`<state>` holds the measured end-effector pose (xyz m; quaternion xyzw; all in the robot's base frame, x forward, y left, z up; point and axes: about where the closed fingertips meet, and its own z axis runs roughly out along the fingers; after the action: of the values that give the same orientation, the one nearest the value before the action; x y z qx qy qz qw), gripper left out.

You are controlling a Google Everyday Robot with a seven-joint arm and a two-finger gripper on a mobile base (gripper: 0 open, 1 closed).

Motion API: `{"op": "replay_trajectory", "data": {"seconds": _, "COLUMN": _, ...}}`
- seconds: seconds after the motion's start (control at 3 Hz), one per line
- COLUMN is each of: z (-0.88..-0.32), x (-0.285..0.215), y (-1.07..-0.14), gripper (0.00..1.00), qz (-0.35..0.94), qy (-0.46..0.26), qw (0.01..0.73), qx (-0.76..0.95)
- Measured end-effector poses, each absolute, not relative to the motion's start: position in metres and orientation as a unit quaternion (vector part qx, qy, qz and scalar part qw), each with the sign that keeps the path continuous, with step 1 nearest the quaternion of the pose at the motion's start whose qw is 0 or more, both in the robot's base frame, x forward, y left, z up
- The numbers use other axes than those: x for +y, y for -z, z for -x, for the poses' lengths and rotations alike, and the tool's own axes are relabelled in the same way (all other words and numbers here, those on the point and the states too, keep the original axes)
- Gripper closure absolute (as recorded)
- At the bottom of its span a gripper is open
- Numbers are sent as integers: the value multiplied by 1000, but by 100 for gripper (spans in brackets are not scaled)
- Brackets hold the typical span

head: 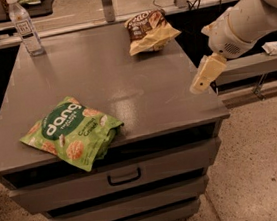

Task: Move brown chip bag near green rice chip bag

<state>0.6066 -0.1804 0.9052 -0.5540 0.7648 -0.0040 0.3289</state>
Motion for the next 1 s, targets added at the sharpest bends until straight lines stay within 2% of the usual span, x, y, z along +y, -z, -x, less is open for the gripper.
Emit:
{"op": "replay_trajectory", "data": {"seconds": 0.33, "z": -623, "x": -176, "y": -911, "gripper": 0, "qz": 533, "qy": 5, "qw": 354, "qx": 768}}
{"op": "replay_trajectory", "data": {"seconds": 1.0, "z": -710, "x": -160, "y": -931, "gripper": 0, "qz": 457, "qy": -18, "qw": 455, "qx": 764}}
